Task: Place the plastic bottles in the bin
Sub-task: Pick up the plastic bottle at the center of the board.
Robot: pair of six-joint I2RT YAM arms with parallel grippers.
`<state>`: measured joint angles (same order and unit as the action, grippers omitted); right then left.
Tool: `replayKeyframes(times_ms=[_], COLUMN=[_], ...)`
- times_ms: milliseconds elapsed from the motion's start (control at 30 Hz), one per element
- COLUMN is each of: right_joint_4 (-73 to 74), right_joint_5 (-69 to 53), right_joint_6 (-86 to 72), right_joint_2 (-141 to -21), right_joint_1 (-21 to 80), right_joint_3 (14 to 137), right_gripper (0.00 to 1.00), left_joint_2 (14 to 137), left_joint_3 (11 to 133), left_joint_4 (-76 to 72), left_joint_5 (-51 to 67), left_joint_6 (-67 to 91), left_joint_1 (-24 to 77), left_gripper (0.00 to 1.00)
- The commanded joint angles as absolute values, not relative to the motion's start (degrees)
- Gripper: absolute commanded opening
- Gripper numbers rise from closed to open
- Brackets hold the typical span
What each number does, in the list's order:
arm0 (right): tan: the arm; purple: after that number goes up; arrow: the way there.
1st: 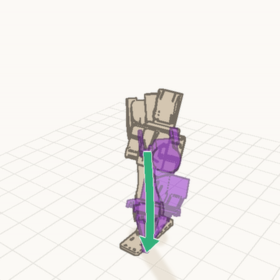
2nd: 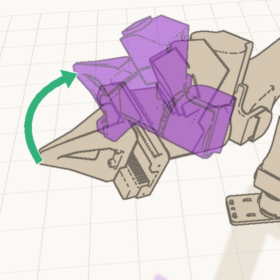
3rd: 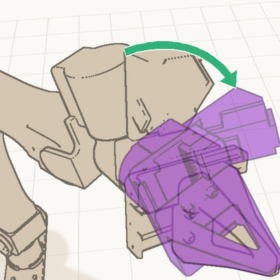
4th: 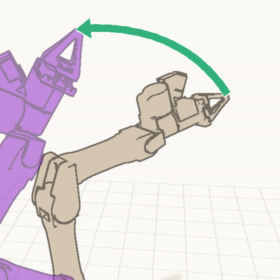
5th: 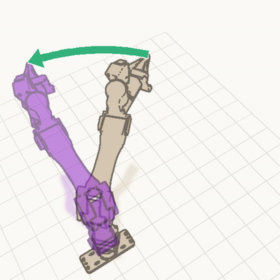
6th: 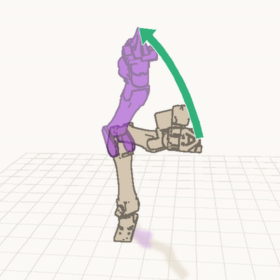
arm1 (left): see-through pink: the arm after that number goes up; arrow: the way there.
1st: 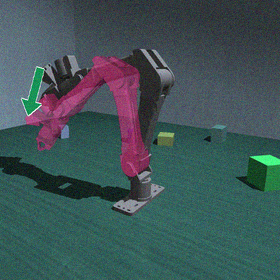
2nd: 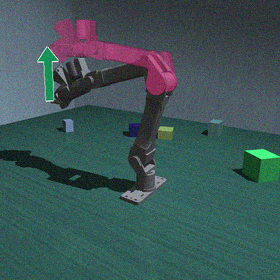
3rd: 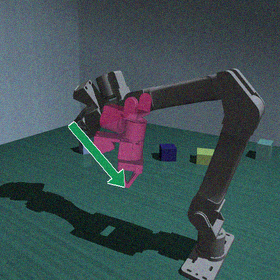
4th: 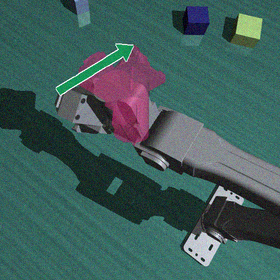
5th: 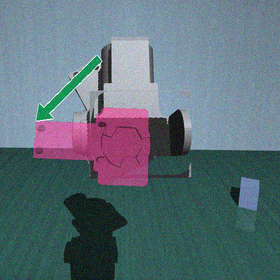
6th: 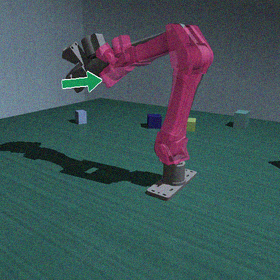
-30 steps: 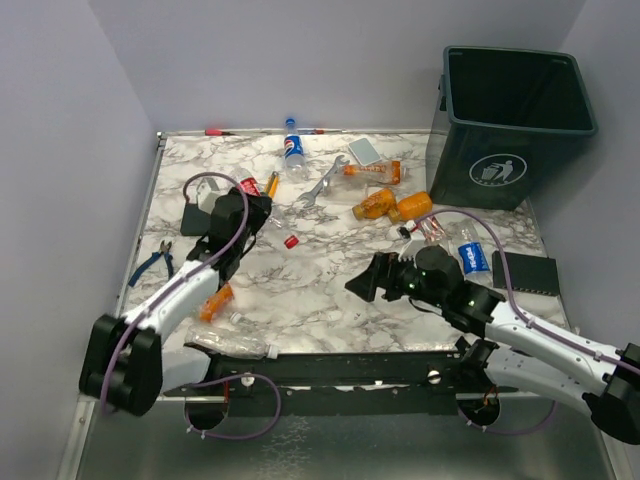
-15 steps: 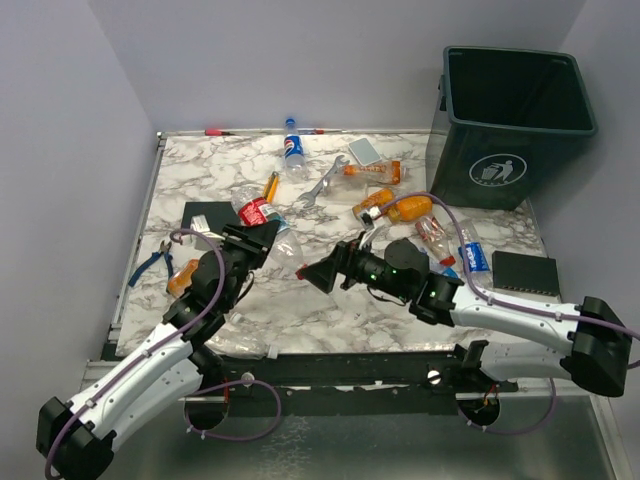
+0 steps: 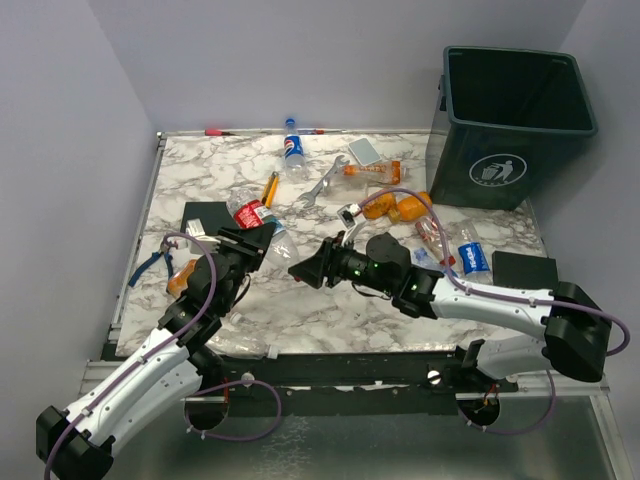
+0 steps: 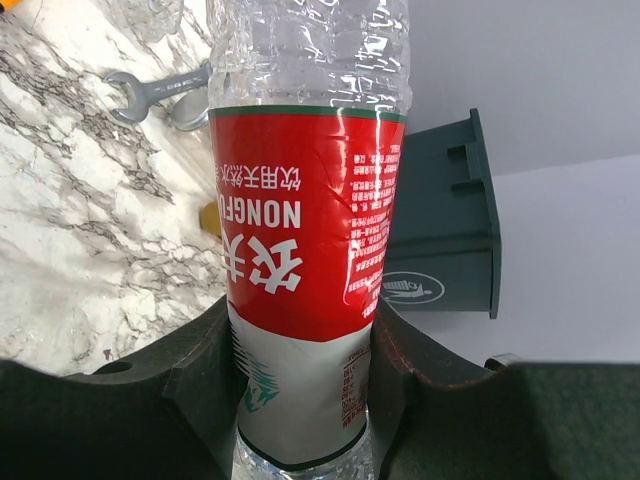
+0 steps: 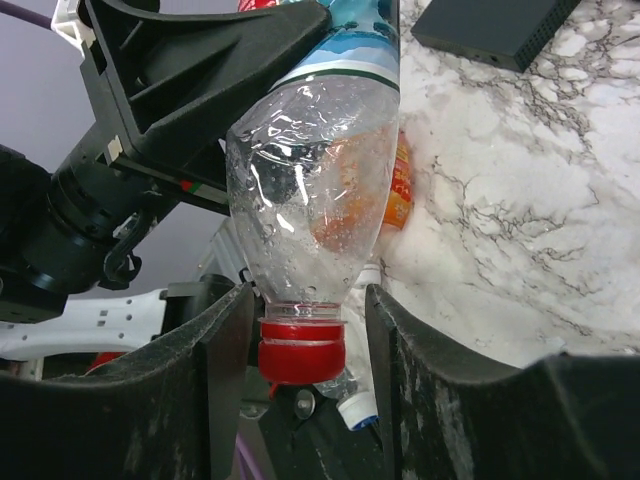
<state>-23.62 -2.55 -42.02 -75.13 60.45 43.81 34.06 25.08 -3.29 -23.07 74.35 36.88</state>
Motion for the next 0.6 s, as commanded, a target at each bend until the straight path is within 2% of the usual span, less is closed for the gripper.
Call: replayKeyframes(times_ms=[0, 100, 267, 367, 433, 500, 533, 567], right_joint_4=[-25.8, -25.3, -24.7, -24.4, -24.0, -22.9, -22.1, -20.9], right_joint_5=[-5.6, -8.7, -10.5, -11.3, -11.5, -11.7, -11.7, -11.4], right_joint_6=[-42.4, -42.8, -43.6, -43.1, -42.7, -42.2, -42.0, -41.7], right_joint_2=[-77.3, -79.5, -80.3, -79.3, -78.6, -77.9, -77.6, -76.9], right_joint_1=[60.8, 60.8, 60.8, 60.8, 60.8, 60.8, 60.8, 60.8], right_joint_3=[46.2, 47.8, 47.6, 46.5, 46.1, 46.1, 46.3, 46.4], right_gripper=[0.49, 0.47, 0.54, 0.52, 0.44, 0.29, 0.20, 0.09], left_joint_2=[33.2, 32.9, 32.1, 32.0, 32.2, 32.6, 32.8, 33.0], left_joint_3=[24.8, 24.7, 24.5, 24.4, 24.3, 24.3, 24.5, 24.8], left_joint_4=[-2.5, -2.5, -2.3, -2.3, -2.3, -2.3, -2.4, -2.2], left_joint_5=[-21.9, -21.9, -22.5, -22.5, -22.2, -21.9, -21.6, -21.3], left_joint_6=[73.5, 73.1, 72.6, 72.3, 72.2, 72.1, 71.7, 70.8], left_joint_1=[37.2, 37.1, 37.2, 37.2, 37.2, 37.2, 37.1, 37.2], left_gripper=[0.36, 0.36, 0.37, 0.36, 0.37, 0.38, 0.42, 0.51])
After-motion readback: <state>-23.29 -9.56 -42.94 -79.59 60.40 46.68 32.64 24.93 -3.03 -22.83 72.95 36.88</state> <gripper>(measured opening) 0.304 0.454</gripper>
